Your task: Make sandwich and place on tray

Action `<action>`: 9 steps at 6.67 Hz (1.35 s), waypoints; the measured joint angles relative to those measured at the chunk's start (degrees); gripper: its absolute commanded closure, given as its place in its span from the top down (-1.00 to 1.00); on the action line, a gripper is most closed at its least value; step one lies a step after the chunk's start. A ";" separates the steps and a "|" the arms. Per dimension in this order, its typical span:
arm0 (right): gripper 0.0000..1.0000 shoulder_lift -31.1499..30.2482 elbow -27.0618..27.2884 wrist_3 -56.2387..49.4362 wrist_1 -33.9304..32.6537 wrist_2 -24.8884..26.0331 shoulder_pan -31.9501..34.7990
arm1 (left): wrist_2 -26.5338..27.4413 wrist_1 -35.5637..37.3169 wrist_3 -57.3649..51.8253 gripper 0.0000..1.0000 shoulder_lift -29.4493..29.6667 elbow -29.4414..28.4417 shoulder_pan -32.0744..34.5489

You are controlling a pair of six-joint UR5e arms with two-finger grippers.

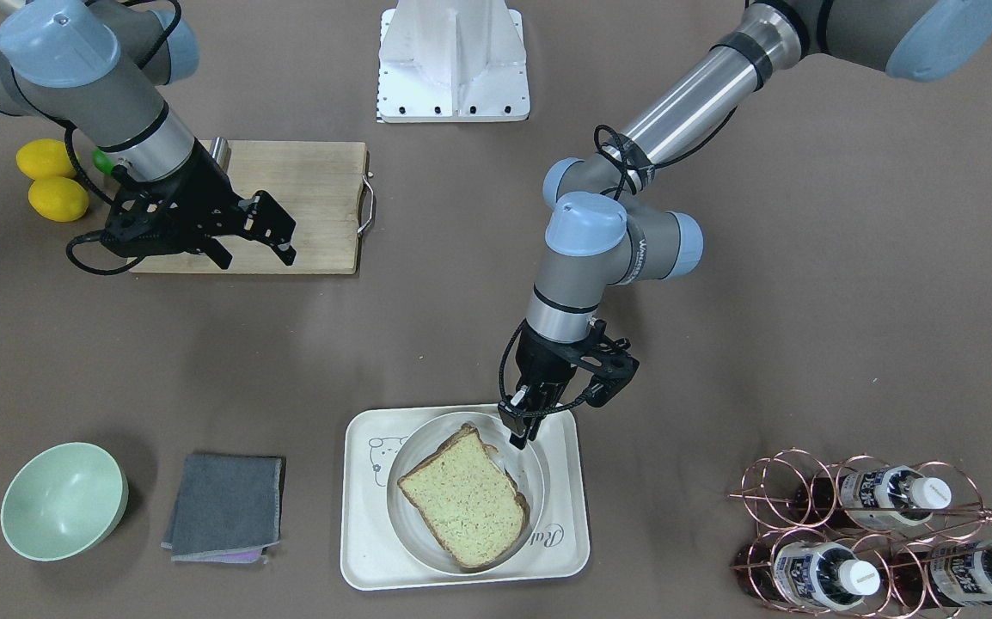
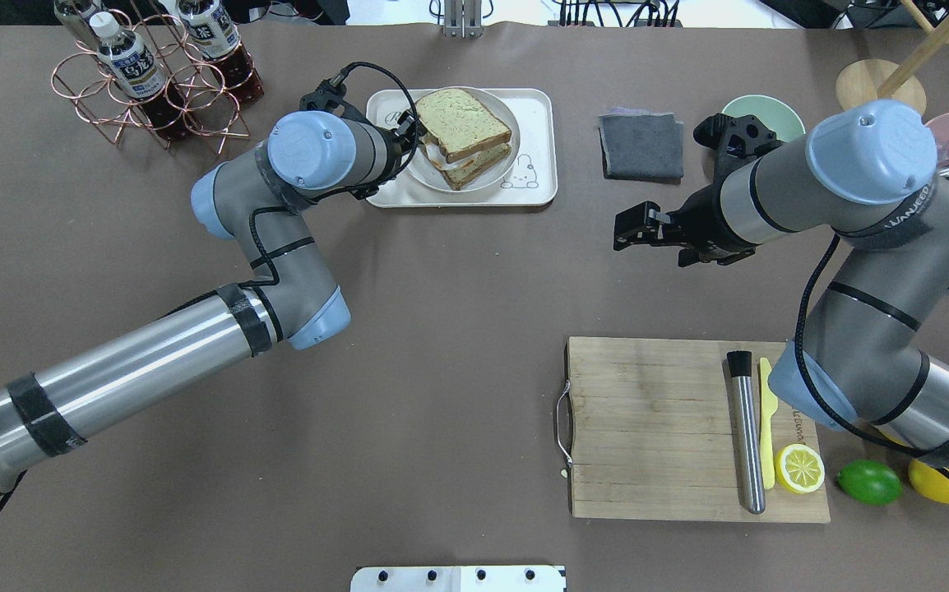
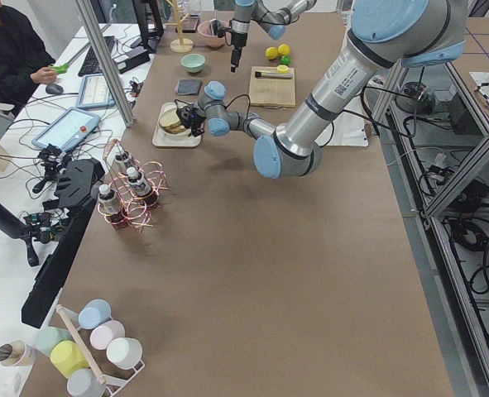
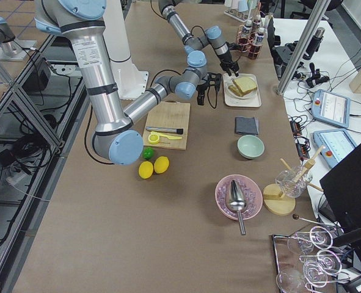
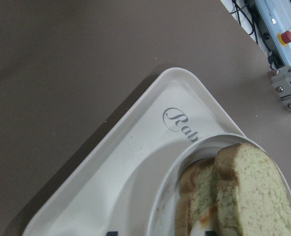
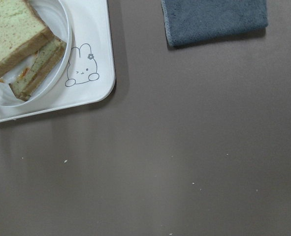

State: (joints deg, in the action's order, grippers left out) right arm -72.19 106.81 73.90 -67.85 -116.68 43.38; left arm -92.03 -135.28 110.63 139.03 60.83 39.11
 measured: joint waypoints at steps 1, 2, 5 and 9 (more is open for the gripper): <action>0.99 0.14 -0.14 -0.51 0.00 0.01 0.27 | -2.40 0.16 -1.57 0.74 -1.24 2.16 1.61; 0.99 0.17 -0.17 -0.69 -0.04 -0.07 0.53 | -5.27 0.52 -3.24 0.97 -3.83 5.54 3.02; 0.99 -0.48 -0.20 -1.89 -1.22 -0.73 2.59 | -10.21 12.85 -15.90 0.97 -14.75 25.21 5.12; 1.00 -1.72 0.44 -21.56 -18.22 -0.95 10.80 | -16.83 26.72 -40.51 0.97 -33.50 45.80 14.21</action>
State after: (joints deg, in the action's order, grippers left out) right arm -73.90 107.25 52.33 -86.07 -117.62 54.18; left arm -108.85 -108.57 70.13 105.53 106.63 53.33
